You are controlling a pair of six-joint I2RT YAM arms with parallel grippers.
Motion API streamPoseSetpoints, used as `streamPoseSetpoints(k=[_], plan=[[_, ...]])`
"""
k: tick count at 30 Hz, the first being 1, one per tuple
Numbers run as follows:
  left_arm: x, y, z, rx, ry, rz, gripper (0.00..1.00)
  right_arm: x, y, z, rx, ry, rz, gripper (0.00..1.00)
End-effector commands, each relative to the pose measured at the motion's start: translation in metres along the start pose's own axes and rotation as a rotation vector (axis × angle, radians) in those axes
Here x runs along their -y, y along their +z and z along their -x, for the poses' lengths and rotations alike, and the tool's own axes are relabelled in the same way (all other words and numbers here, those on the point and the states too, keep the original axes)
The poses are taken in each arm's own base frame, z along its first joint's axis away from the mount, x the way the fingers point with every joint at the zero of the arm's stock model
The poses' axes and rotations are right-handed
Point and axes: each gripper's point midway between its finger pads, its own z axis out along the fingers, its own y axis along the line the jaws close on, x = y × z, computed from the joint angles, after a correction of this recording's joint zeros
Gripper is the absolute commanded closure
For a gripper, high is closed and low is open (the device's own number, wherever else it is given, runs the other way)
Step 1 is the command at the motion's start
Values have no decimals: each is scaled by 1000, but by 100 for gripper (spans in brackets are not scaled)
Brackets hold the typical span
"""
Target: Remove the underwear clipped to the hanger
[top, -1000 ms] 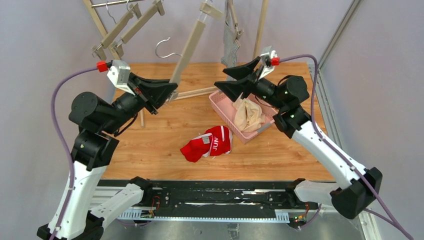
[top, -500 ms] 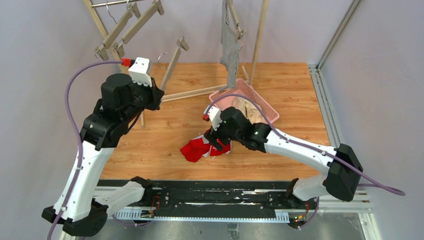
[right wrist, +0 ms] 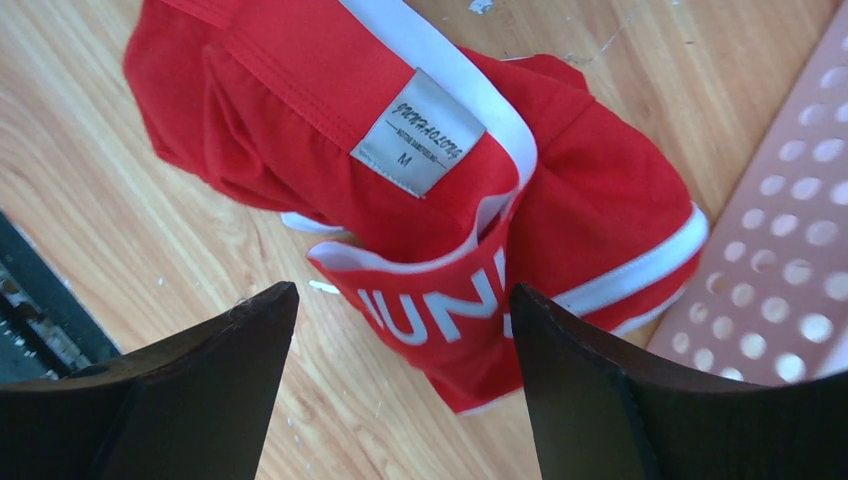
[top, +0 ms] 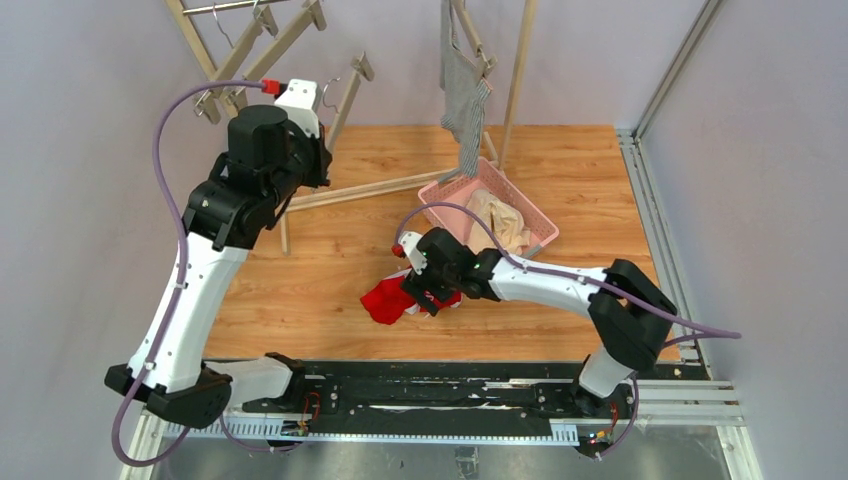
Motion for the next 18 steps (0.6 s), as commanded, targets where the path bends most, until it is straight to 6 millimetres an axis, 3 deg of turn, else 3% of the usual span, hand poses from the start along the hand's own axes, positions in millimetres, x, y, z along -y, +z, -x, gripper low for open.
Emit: streamPoseSetpoints(k=[1, 7, 10, 14, 16, 17, 18], plan=[[3, -1, 39, 97, -29, 0, 100, -11, 22, 6, 13, 26, 45, 20], [5, 24, 57, 68, 5, 19, 100, -27, 49, -13, -61, 146, 167, 22], [2, 34, 66, 64, 13, 43, 100, -31, 55, -29, -115, 211, 200, 32], [-1, 47, 72, 54, -14, 35, 100, -35, 57, -48, -181, 251, 207, 59], [-5, 53, 74, 48, -31, 31, 100, -34, 53, -51, -208, 253, 199, 89], [-7, 55, 74, 47, -37, 28, 100, -32, 49, -50, -212, 247, 188, 98], [-9, 56, 75, 44, -40, 28, 100, -29, 43, -45, -203, 237, 175, 100]])
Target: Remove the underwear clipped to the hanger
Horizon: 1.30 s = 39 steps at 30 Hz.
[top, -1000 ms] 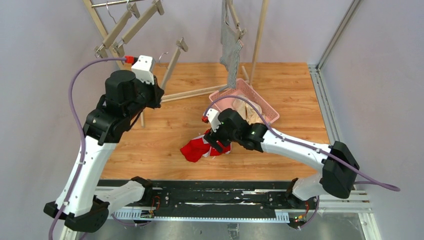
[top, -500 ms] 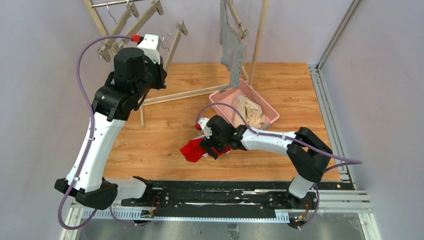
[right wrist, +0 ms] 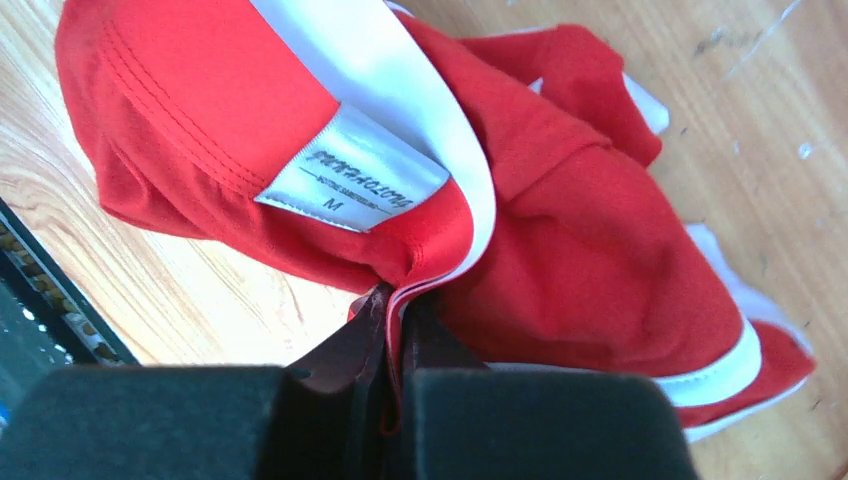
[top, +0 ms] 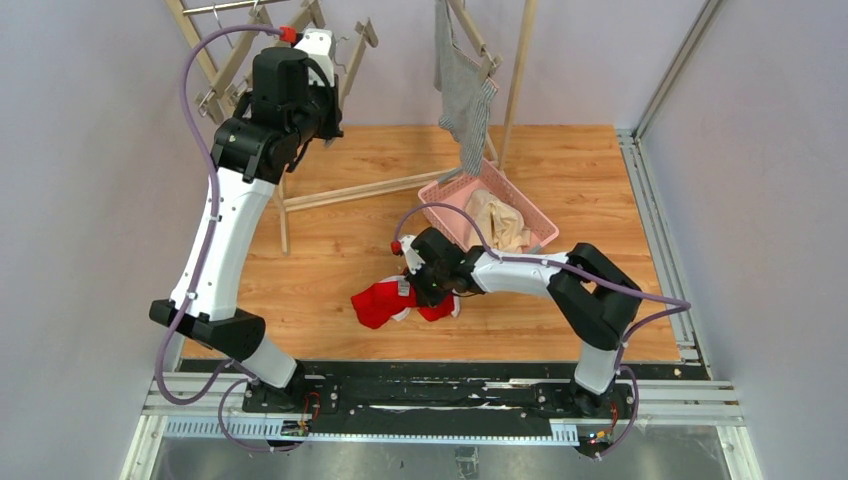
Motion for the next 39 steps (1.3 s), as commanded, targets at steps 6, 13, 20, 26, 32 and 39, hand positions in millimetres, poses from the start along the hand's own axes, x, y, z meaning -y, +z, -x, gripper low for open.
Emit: streamPoseSetpoints(k=[6, 13, 20, 26, 32, 39], plan=[[-22, -5, 35, 61, -42, -3, 100, 14, -99, 49, 121, -51, -192, 99], [-21, 4, 49, 86, -84, -66, 100, 54, -241, 133, 506, -62, -491, 99], [-22, 4, 55, 109, -79, -68, 100, 110, -316, 156, 699, 51, -636, 99], [-23, 4, 61, 127, -77, -71, 100, 149, -315, 167, 699, 110, -648, 100], [-21, 10, 66, 143, -84, -86, 100, 165, -274, 163, 640, 146, -588, 99], [-12, 10, 83, 189, -112, -146, 100, 194, -200, 140, 485, 219, -500, 99]])
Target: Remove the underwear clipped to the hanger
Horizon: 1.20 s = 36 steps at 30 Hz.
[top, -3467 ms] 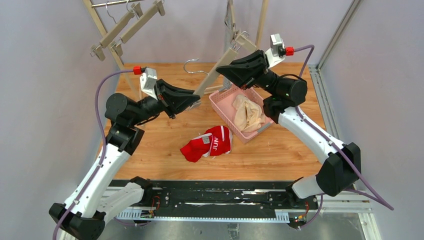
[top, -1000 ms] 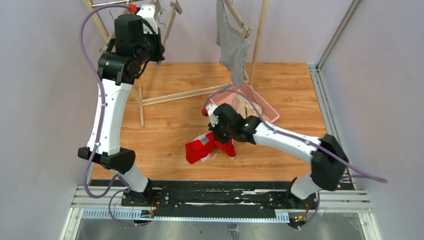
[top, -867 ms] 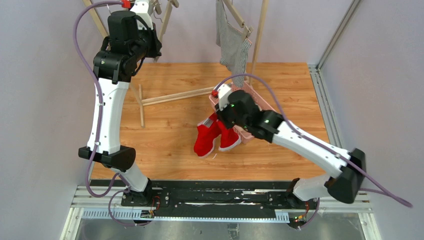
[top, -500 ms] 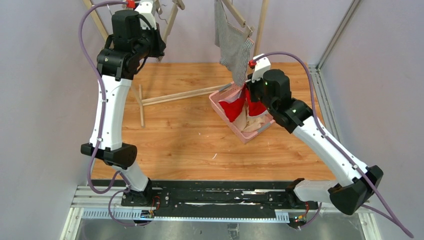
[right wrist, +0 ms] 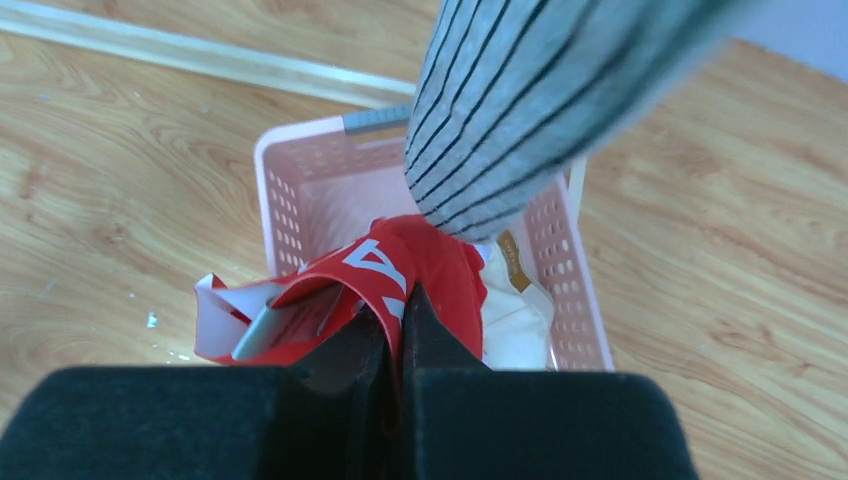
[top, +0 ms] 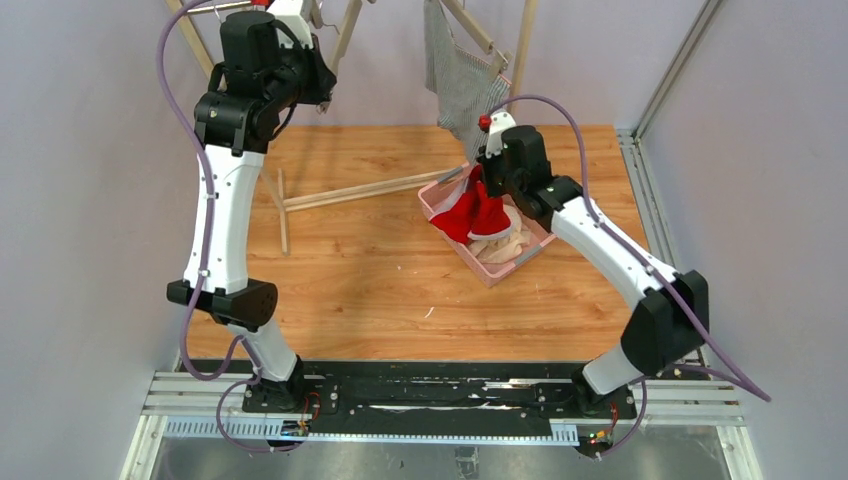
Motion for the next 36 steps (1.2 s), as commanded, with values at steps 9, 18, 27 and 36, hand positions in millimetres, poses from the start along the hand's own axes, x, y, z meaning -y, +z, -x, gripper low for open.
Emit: streamPoseSetpoints(k=[9, 18, 27, 36], plan=[[8, -6, 48, 162, -57, -70, 100, -5, 62, -110, -305, 50, 43, 99], [6, -15, 58, 209, -69, -64, 100, -3, 69, -160, -461, 60, 6, 35], [-8, -22, 54, 212, -45, 11, 100, -4, 55, -150, -418, 78, 12, 31], [-18, -1, 39, 159, -48, 55, 100, 1, 17, -123, -318, 79, -7, 29]])
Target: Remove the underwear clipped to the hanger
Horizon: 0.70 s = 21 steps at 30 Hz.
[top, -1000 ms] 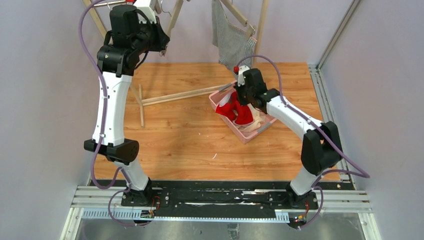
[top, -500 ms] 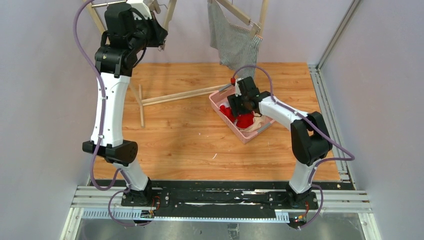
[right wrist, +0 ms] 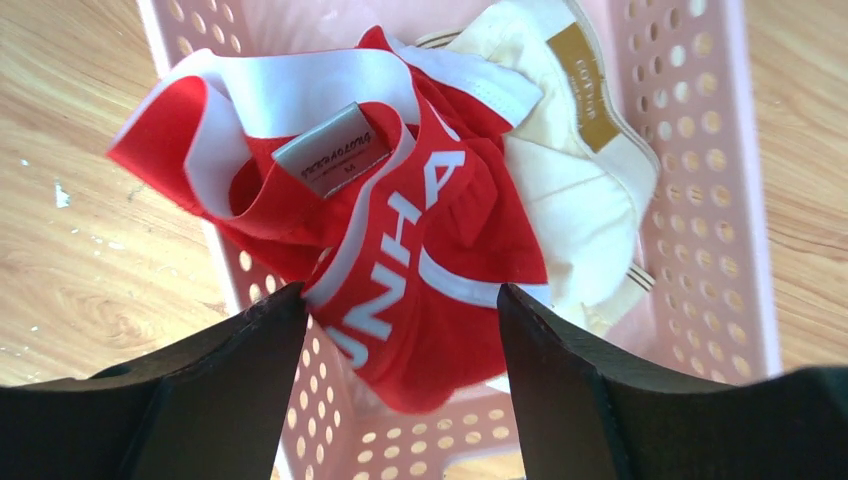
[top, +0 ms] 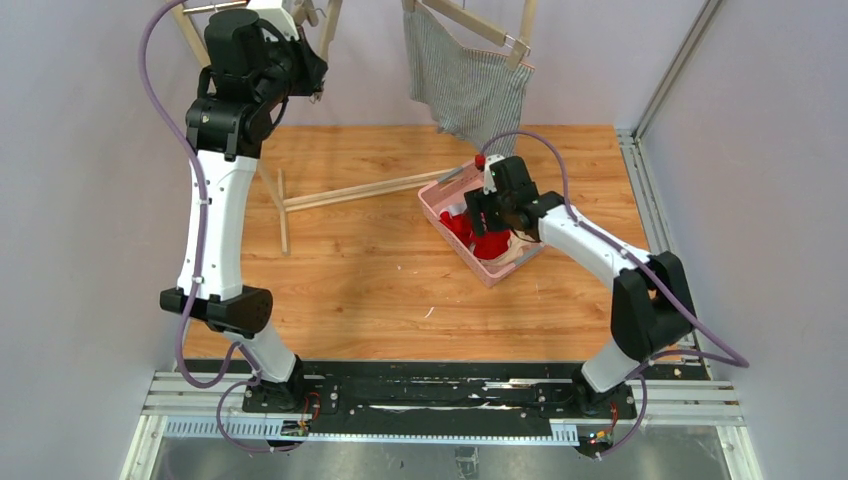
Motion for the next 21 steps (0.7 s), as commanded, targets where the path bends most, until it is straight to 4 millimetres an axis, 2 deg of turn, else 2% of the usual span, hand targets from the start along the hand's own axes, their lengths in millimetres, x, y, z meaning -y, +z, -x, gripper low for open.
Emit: streamPoseSetpoints(k=[1, 6, 8, 12, 16, 17, 19, 20, 21], plan=[[-10, 7, 8, 32, 13, 44, 100, 8, -30, 14, 79, 17, -35, 29], [-15, 12, 0, 14, 17, 68, 100, 14, -75, 40, 207, 14, -63, 29], [-19, 14, -1, 13, 19, 88, 100, 18, -101, 56, 287, 14, -80, 29], [-21, 14, 3, 29, 6, 98, 100, 38, -156, 90, 499, 24, -179, 28], [-25, 17, 4, 39, -11, 125, 100, 63, -207, 113, 681, 20, -318, 23], [-26, 18, 3, 37, -14, 130, 97, 69, -216, 117, 705, 12, -351, 23], [-26, 18, 3, 36, -19, 132, 81, 82, -224, 124, 722, -2, -414, 23], [-25, 19, 2, 36, -20, 128, 72, 88, -223, 127, 716, -4, -433, 23], [-25, 18, 2, 36, -20, 124, 68, 93, -222, 131, 712, -3, -438, 22]])
